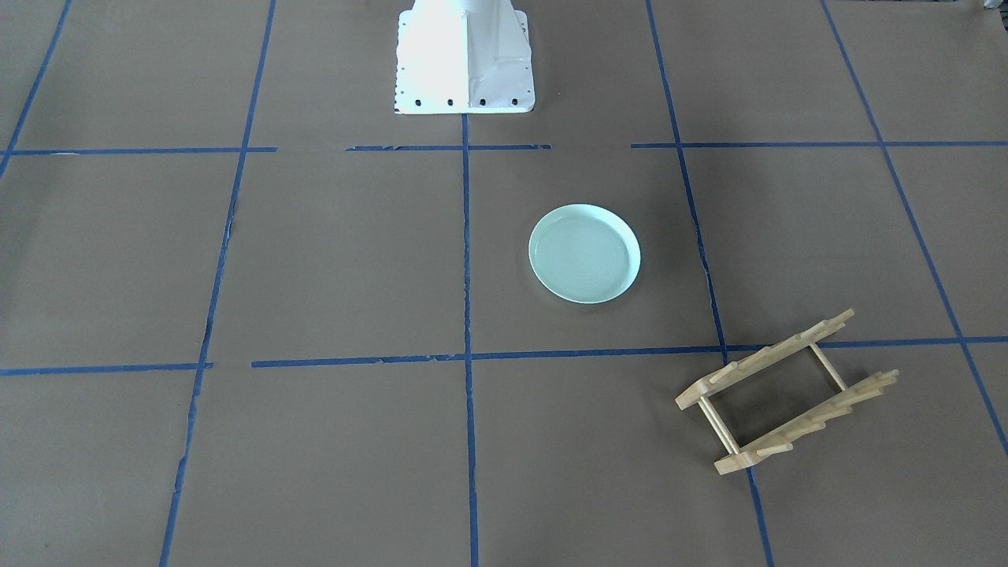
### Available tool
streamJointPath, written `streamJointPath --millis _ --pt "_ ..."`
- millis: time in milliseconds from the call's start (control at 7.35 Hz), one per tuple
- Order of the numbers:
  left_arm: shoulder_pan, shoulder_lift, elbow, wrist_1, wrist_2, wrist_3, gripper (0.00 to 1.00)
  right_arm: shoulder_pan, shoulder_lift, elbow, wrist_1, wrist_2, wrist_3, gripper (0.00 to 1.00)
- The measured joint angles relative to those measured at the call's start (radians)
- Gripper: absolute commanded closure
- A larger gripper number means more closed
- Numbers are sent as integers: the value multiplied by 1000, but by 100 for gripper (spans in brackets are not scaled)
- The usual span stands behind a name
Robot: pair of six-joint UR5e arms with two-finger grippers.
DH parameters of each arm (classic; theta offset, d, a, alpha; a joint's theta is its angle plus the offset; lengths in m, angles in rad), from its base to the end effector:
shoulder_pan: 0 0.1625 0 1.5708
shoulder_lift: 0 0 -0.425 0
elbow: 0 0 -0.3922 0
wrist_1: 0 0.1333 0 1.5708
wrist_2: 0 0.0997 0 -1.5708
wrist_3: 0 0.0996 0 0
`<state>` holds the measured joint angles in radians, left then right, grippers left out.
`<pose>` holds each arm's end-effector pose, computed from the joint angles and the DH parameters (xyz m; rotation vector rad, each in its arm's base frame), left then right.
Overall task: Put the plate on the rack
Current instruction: 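Move the left gripper down to the rim of the pale green plate, then close the left gripper on the plate rim nearest the rack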
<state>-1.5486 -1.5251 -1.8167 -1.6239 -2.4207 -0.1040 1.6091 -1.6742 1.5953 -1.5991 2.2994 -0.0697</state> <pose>-0.0479 -0.4791 0.5477 0.1840 0.8581 0.0312 0.0837 -0.4354 0.7007 -0.0630 -0.7323 0.0091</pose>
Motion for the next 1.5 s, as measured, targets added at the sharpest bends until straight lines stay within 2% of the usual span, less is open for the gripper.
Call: streamJointPath --millis 408,816,952,1224,1496 --pt "237 -60 -136 -43 6 -474 0 0 0 0 -1 0 0 0" --pt "537 -251 -165 -16 140 -996 0 0 1 0 0 0 0 0" --pt "628 -334 -130 38 193 -1082 0 0 1 0 0 0 -1 0" --pt "764 -554 24 171 315 -1142 0 0 1 0 0 0 0 0" --pt "867 -684 194 152 354 -1198 0 0 1 0 0 0 -1 0"
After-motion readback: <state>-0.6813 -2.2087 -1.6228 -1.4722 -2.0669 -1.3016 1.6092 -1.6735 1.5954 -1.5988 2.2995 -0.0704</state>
